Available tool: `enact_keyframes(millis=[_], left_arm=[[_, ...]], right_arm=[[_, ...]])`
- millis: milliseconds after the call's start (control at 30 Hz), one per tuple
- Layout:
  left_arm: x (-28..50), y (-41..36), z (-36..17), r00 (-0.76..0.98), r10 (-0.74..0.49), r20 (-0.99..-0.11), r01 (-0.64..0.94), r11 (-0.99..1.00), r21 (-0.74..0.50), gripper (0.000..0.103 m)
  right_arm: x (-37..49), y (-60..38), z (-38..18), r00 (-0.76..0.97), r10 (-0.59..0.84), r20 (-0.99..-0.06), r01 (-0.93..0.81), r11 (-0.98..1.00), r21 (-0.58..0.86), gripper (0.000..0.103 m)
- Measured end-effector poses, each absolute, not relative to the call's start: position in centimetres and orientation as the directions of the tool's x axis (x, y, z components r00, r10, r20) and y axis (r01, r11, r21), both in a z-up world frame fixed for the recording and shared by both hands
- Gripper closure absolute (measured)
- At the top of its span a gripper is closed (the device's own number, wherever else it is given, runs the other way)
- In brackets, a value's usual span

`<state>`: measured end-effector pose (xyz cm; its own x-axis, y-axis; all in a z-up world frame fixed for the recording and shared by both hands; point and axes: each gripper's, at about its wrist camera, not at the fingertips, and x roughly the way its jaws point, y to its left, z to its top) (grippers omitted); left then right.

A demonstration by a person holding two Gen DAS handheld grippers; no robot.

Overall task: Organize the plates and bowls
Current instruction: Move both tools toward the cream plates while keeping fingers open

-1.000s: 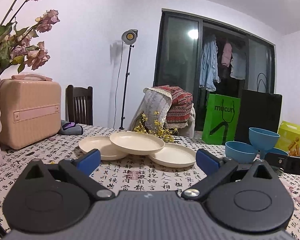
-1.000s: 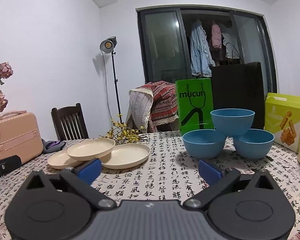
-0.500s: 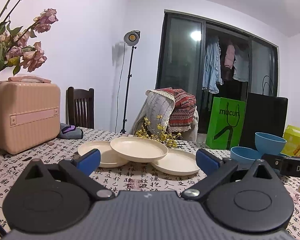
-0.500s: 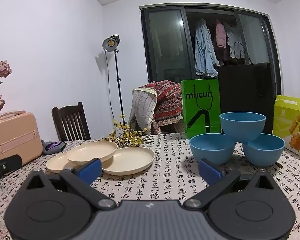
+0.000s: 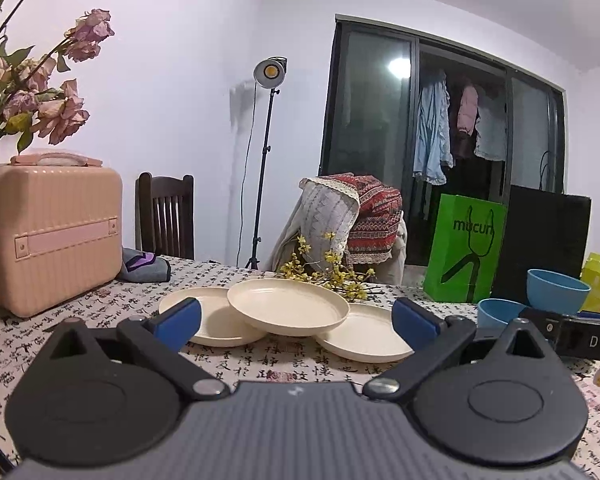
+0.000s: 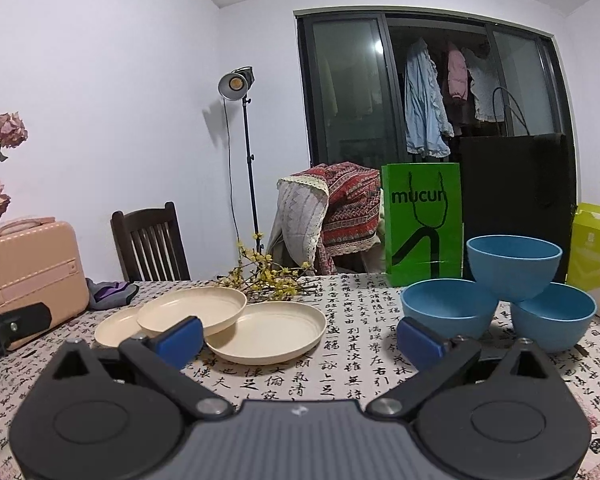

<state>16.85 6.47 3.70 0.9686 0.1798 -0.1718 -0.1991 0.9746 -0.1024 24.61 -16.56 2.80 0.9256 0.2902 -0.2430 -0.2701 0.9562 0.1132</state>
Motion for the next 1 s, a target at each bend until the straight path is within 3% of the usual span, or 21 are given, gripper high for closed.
enact_keyframes(millis=[1000], left_arm=[[24.0,10.6,4.6,0.947,0.218,-0.236,-0.261,0.951,-0.168,0.0]], right_arm=[[32.4,-11.3,2.8,0.911,0.281,-0.302,-0.255,0.959,0.126,0.0]])
